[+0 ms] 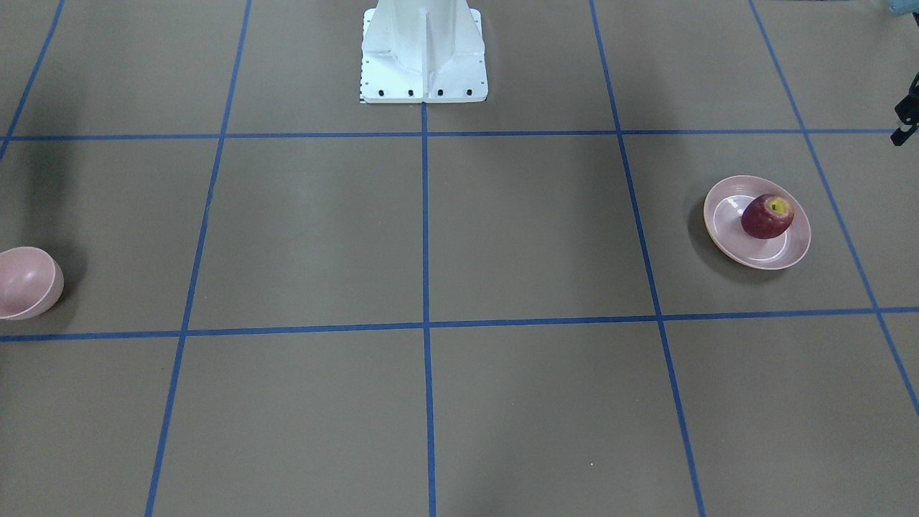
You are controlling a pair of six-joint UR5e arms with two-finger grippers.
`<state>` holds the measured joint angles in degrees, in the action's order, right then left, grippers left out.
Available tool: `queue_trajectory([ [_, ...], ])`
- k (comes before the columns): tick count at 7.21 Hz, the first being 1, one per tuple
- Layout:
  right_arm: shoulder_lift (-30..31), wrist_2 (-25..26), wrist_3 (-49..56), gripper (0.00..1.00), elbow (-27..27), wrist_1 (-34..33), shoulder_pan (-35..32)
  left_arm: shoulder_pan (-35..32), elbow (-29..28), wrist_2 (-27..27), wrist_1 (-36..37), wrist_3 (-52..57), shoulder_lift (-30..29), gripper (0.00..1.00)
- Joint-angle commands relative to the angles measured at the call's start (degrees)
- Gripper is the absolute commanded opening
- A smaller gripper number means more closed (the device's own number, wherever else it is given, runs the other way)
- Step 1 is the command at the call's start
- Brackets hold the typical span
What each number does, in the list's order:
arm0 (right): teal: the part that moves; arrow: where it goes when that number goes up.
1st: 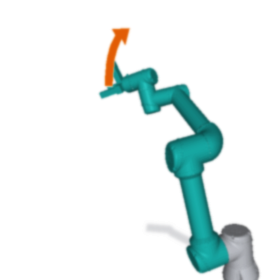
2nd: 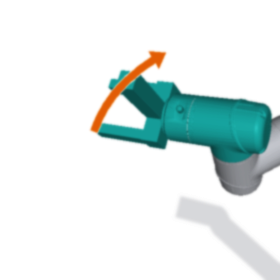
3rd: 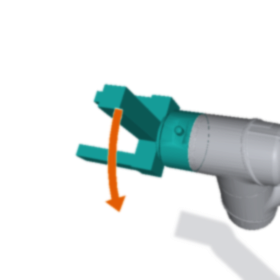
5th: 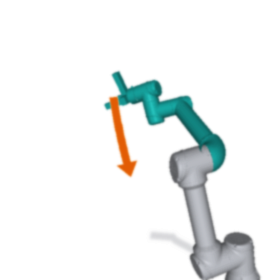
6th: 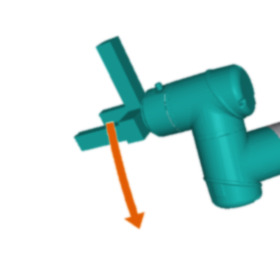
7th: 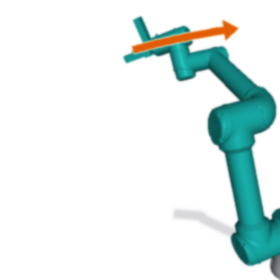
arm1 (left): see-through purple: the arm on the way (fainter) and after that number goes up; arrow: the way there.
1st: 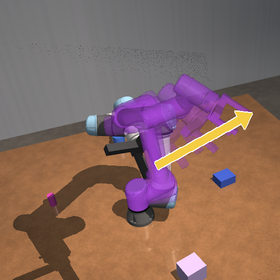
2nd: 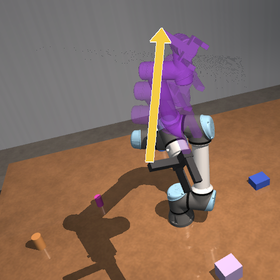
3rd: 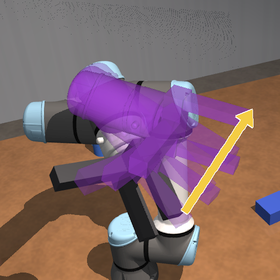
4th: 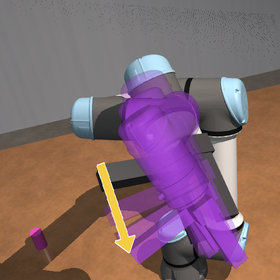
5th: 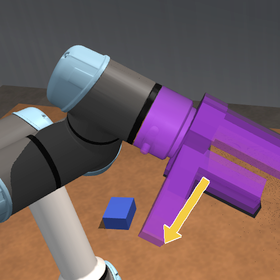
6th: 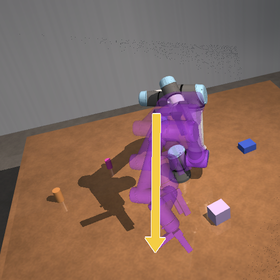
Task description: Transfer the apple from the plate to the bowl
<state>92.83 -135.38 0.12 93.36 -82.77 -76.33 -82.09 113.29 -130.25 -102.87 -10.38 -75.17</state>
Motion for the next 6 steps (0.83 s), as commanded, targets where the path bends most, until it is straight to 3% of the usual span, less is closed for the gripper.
queue_trajectory([
  [1,-1.51,0.20,-11.24,0.95,-8.34,12.32,1.88,0.01,0.35,0.00,-0.05,0.00,-0.06,0.98],
  [6,-5.28,0.29,-26.90,0.94,-9.94,13.16,3.11,0.01,0.18,0.09,0.04,0.00,-0.24,0.98],
])
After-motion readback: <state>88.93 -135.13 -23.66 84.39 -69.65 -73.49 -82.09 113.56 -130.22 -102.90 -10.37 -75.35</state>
